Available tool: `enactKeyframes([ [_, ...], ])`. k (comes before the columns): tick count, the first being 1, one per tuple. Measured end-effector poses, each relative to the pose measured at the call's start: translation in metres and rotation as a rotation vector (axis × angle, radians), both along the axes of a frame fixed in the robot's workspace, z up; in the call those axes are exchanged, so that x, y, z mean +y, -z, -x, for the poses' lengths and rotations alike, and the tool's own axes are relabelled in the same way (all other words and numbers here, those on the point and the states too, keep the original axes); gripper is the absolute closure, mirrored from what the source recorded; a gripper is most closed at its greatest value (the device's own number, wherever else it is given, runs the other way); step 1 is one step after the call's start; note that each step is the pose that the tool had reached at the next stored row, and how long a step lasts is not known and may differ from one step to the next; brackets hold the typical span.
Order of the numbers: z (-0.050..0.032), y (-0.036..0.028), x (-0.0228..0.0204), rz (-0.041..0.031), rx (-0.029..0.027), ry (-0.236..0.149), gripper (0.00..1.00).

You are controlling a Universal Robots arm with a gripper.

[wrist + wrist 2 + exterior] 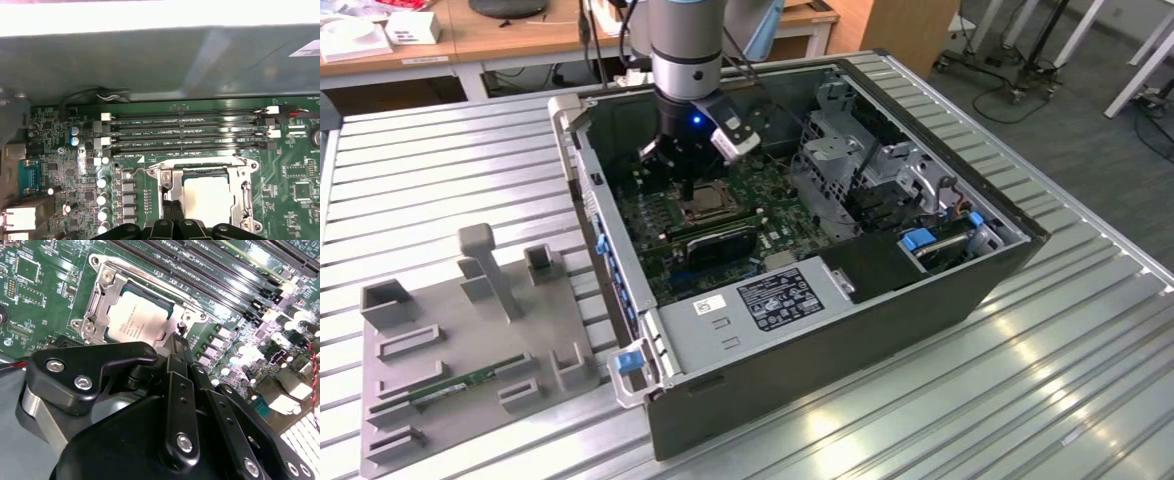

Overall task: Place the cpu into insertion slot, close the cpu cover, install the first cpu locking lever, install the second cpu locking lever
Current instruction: 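Close the cpu cover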

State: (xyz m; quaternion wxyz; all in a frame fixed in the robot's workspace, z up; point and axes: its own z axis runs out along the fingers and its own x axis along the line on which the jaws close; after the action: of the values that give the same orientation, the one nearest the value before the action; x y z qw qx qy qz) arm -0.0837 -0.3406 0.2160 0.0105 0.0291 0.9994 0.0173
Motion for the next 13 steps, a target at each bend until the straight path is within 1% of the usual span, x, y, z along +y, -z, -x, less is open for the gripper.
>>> enactKeyframes([
  [2,0.0,-0.0025,0.0,-0.0001,0.0,0.0,0.89],
  [7,-0.0003,-0.0028,0.0,-0.0002,0.0,0.0,0.89],
  [10,-0.0045,-0.0028,0.0,-0.0001,0.0001,0.0,0.89],
  [13,-0.0108,-0.0028,0.0,-0.0001,0.0,0.0,0.89],
])
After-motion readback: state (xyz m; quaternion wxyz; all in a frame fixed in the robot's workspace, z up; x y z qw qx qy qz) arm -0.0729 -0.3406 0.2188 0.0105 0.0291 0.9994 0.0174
